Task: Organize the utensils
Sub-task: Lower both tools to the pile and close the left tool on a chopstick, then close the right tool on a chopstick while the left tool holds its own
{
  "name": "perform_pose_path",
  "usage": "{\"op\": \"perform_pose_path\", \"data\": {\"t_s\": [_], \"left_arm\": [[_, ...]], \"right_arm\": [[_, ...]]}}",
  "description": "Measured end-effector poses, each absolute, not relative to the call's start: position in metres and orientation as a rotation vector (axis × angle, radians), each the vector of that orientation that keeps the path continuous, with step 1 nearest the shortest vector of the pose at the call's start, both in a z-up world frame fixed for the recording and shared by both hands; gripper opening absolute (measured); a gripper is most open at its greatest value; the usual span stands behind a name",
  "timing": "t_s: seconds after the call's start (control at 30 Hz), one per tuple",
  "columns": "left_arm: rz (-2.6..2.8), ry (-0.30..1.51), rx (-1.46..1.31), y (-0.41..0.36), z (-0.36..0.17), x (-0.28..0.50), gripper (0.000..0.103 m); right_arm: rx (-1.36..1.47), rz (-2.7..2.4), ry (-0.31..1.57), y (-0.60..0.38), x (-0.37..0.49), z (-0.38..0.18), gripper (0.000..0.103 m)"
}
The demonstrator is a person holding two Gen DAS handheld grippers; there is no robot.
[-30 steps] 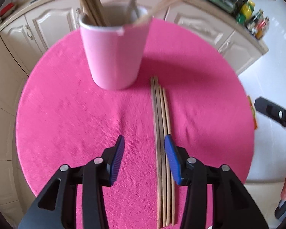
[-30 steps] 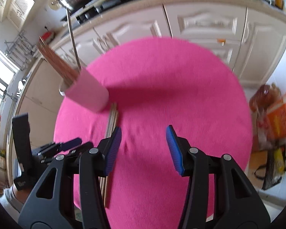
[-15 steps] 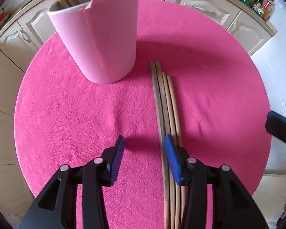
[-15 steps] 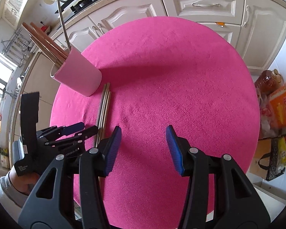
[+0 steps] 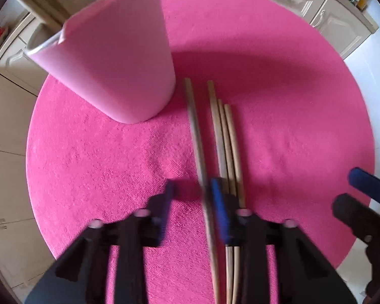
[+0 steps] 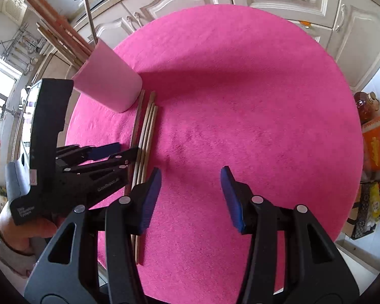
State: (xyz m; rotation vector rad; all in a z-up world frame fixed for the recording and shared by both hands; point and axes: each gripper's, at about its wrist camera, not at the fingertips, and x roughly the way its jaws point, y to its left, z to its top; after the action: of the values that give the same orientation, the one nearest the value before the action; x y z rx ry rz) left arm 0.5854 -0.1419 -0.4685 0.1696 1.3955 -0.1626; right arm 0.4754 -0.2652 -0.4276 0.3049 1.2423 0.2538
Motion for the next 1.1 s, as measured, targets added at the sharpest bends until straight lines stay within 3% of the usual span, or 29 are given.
{"op": "perform_pose_path", "data": {"t_s": [0.13,0.23,0.53,1.1], "left_arm": [[-0.178,1.395,0.038,-0.119,-0.466,0.578,0.007],[-0.189,1.41,-0.028,-0.103,-0.466,0.567,0.006],[-0.139,1.436,-0.125,-0.065,-0.471,0.543,0.005],[-0.145,1.461,-0.146,-0.051,-0.477,0.546,0.006]], "right_arm": [[0.29,0.275,1.258,-0.253,0.48,-0.43,0.048],[0.276,0.303,1.276,-0.239,0.485,-0.433,0.033],[0.195,0.327,1.363,-0.195,0.495,-0.451,0.012],[0.06,0.195,1.473,-0.155,0.514,-0.458,0.008]]}}
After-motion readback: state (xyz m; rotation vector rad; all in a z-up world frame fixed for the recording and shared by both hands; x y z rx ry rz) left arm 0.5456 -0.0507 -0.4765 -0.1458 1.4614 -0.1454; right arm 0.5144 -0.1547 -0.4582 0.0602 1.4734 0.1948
